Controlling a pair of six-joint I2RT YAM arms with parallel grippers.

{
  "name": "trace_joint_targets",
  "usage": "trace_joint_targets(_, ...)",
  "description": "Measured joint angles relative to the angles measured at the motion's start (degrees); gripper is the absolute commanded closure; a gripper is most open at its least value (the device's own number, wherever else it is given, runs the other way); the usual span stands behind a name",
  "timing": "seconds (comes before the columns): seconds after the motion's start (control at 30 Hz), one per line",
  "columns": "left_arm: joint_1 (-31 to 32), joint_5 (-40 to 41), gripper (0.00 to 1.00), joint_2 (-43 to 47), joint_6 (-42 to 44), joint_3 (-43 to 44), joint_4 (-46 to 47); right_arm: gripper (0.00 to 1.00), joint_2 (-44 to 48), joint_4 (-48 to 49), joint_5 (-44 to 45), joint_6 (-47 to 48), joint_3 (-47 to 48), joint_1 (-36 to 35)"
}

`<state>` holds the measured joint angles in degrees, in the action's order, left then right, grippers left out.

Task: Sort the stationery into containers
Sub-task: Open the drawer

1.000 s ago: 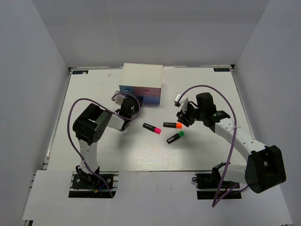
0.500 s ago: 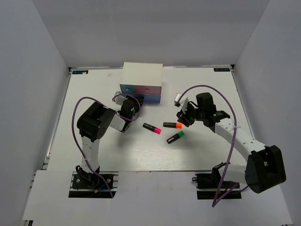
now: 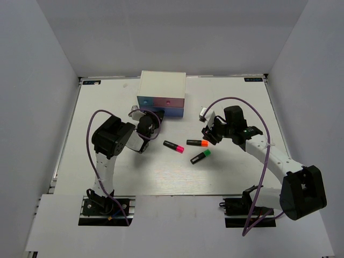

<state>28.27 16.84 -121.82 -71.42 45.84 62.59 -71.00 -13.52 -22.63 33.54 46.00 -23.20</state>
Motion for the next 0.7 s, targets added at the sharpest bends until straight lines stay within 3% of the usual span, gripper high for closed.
trace_joint_targets(0.23,-0.04,-0.15,0.81,-0.42,-0.2,-0.13,0.85,0.49,-0.26,0.0,0.0,0.0,0.0,0.0)
trace_joint_targets(0.7,0.24,-0.66,0.86,0.7,-0.63,-5.22,5.4,0.49,-0.94,0.04,-0.07,-0.02,0.0,0.0)
